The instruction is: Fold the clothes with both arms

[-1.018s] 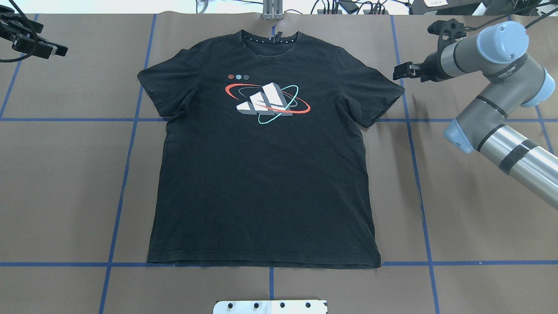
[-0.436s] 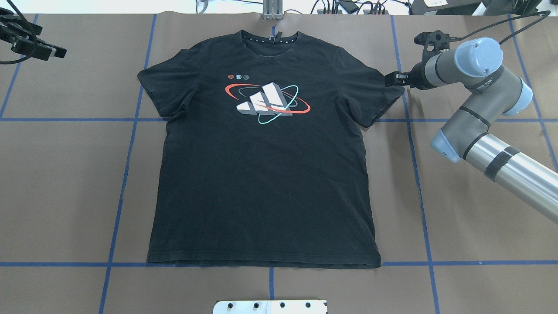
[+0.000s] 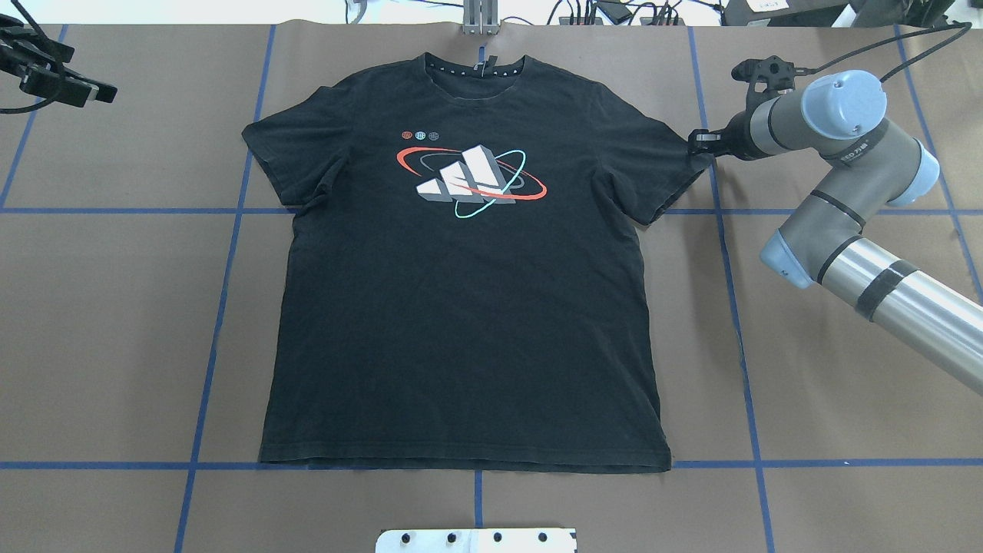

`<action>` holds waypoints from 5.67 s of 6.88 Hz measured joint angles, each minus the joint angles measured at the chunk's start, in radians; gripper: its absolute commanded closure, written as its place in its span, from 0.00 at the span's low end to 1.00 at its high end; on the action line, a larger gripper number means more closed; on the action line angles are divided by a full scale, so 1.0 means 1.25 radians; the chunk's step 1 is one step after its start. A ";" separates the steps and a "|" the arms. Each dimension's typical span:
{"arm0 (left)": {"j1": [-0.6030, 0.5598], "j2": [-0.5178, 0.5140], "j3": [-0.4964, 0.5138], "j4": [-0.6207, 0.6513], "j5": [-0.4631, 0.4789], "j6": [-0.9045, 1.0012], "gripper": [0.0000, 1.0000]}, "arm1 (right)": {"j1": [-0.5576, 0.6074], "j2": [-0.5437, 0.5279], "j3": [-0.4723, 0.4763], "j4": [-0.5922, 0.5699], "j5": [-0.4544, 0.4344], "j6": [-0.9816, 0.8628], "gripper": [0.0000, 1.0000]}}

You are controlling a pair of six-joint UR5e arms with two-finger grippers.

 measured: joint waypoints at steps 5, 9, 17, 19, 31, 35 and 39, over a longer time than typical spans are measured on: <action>0.000 0.002 0.001 0.000 0.000 -0.001 0.00 | -0.001 0.000 0.009 -0.001 0.001 0.000 1.00; 0.000 0.001 0.001 -0.001 0.000 -0.001 0.00 | -0.013 0.058 0.067 -0.045 -0.003 0.115 1.00; 0.000 -0.001 0.007 0.000 0.001 -0.001 0.00 | -0.196 0.269 -0.018 -0.210 -0.278 0.338 0.00; 0.020 -0.012 0.027 0.000 0.039 -0.006 0.00 | -0.186 0.280 -0.006 -0.231 -0.261 0.311 0.00; 0.299 -0.224 0.507 -0.324 0.533 -0.636 0.40 | 0.049 -0.022 0.322 -0.398 0.073 -0.044 0.00; 0.317 -0.233 0.521 -0.327 0.533 -0.636 0.99 | 0.049 -0.021 0.321 -0.398 0.070 -0.044 0.00; 0.314 -0.230 0.508 -0.328 0.532 -0.629 1.00 | 0.048 -0.018 0.321 -0.398 0.068 -0.042 0.00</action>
